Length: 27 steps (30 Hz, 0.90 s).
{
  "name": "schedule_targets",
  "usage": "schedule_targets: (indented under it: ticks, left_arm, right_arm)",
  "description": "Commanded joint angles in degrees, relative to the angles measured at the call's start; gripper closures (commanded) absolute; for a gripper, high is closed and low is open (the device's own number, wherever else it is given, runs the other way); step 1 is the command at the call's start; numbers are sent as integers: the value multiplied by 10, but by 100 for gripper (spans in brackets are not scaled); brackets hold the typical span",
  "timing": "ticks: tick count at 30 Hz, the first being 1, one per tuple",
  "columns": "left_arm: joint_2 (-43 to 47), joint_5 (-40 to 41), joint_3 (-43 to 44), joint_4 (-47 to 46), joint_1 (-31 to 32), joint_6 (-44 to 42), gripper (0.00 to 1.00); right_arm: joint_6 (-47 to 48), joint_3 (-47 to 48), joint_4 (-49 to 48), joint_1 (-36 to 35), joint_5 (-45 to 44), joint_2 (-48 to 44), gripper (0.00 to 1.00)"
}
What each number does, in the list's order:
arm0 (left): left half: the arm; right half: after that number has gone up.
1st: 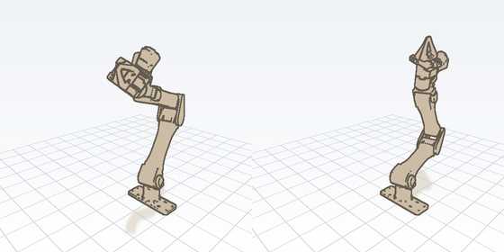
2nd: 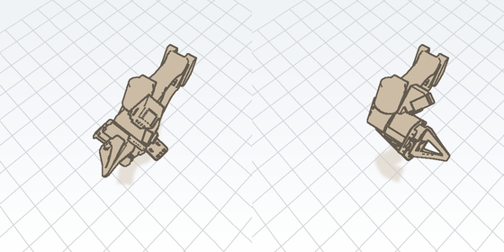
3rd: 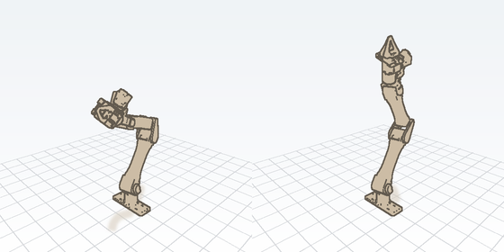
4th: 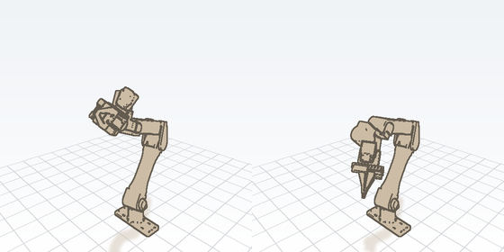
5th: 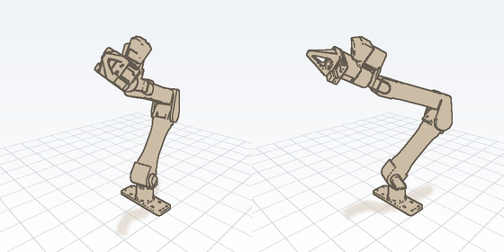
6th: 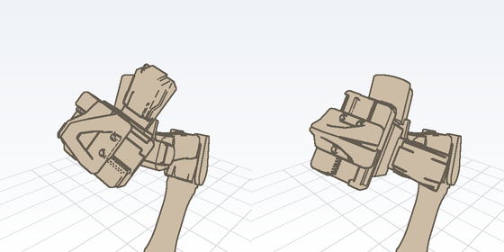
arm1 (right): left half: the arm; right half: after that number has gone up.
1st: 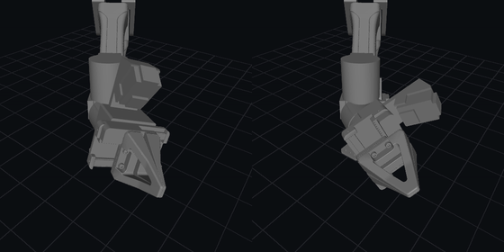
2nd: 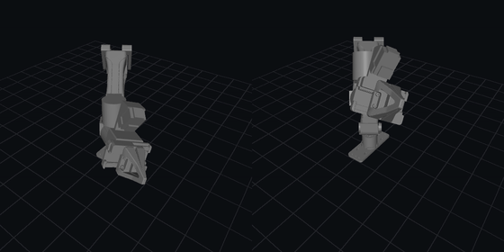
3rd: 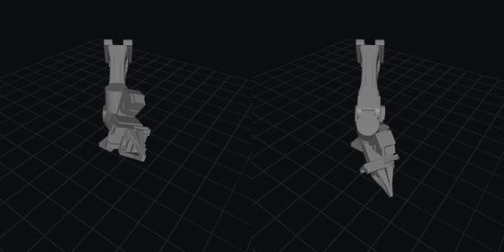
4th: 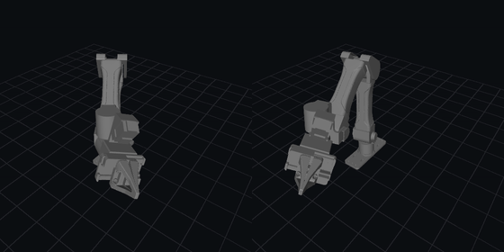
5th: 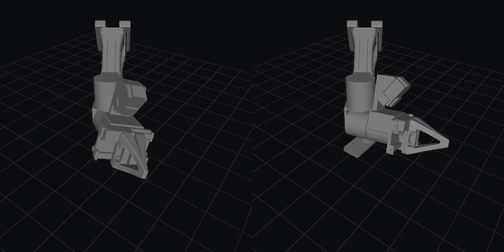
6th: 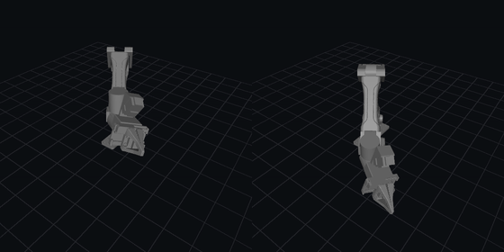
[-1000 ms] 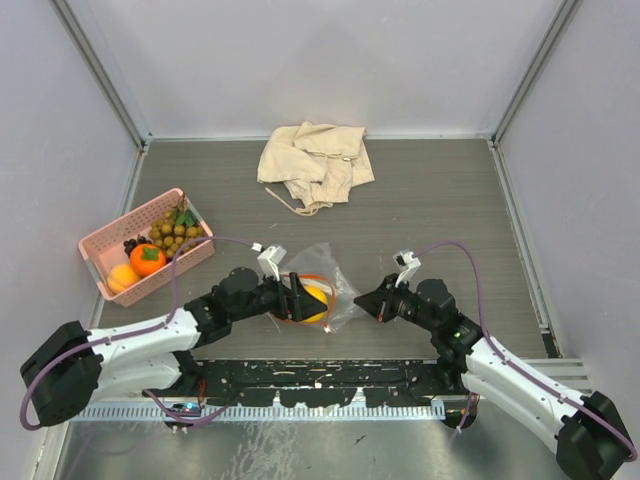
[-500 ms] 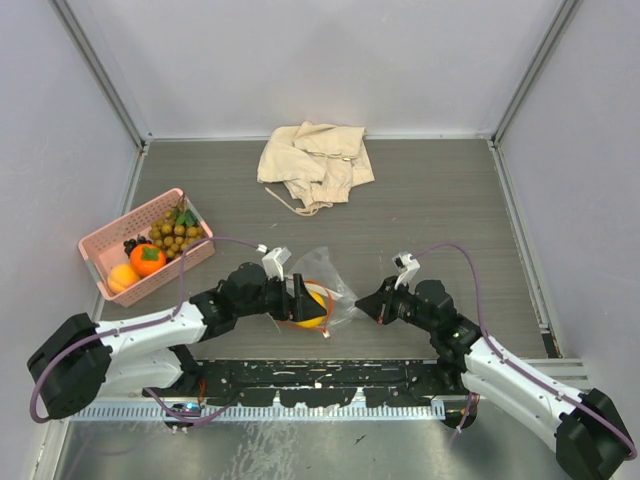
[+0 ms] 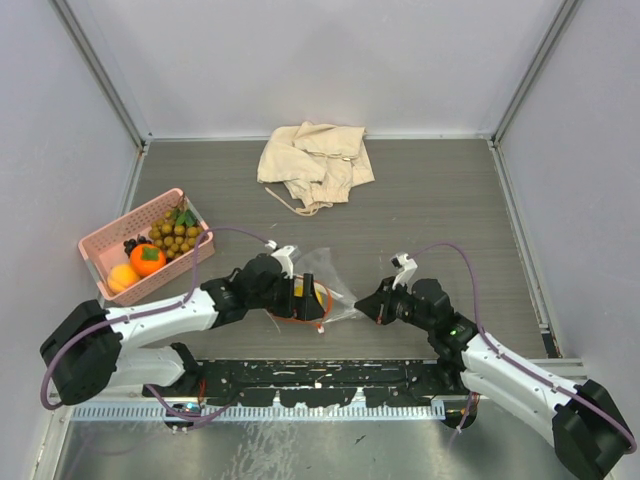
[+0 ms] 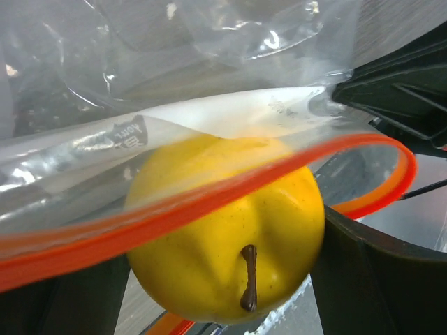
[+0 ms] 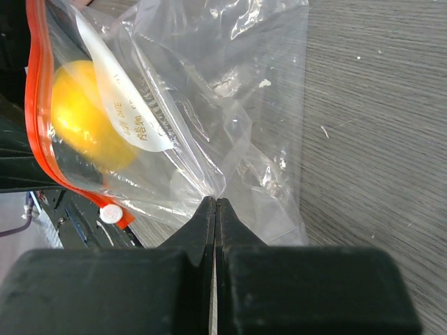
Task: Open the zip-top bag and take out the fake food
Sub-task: Pick up the fake fruit from the zipper food storage bag.
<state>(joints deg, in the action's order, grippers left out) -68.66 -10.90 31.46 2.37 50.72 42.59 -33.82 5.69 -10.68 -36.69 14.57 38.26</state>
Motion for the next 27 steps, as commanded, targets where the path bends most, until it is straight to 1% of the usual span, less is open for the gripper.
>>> schedule_targets:
  ticks: [1, 5, 6, 8, 11, 12, 14, 16, 17, 23, 27]
  left_arm:
    - [-13, 48, 13, 45, -3, -23, 5]
    - [-14, 51, 11, 41, -4, -23, 4]
    - [-13, 54, 11, 41, -3, -23, 5]
    - [-7, 64, 9, 43, -3, -22, 10]
    - [7, 73, 8, 45, -4, -20, 11]
    - [12, 75, 7, 46, -3, -20, 14]
    - [27, 79, 6, 46, -3, -18, 27]
    - [45, 83, 1, 43, -3, -14, 33]
    - [55, 84, -3, 40, -3, -10, 34]
    - [128, 92, -45, -4, -7, 27, 34]
    - [165, 79, -82, -52, -20, 64, 34]
  right_arm:
    - [23, -1, -1, 0, -16, 1, 99]
    - [25, -2, 3, -1, -19, 0, 99]
    - [25, -2, 3, -2, -20, 0, 99]
    - [27, -1, 5, -3, -21, -1, 99]
    - [29, 0, 8, -4, -24, -2, 99]
    - [30, 1, 10, -5, -25, -2, 99]
    - [34, 1, 16, -5, -30, -4, 99]
    - [38, 5, 28, -7, -39, -9, 99]
    - [40, 6, 34, -8, -44, -12, 99]
    - [50, 14, 67, -12, -64, -37, 99]
    - [57, 17, 69, -16, -65, -41, 99]
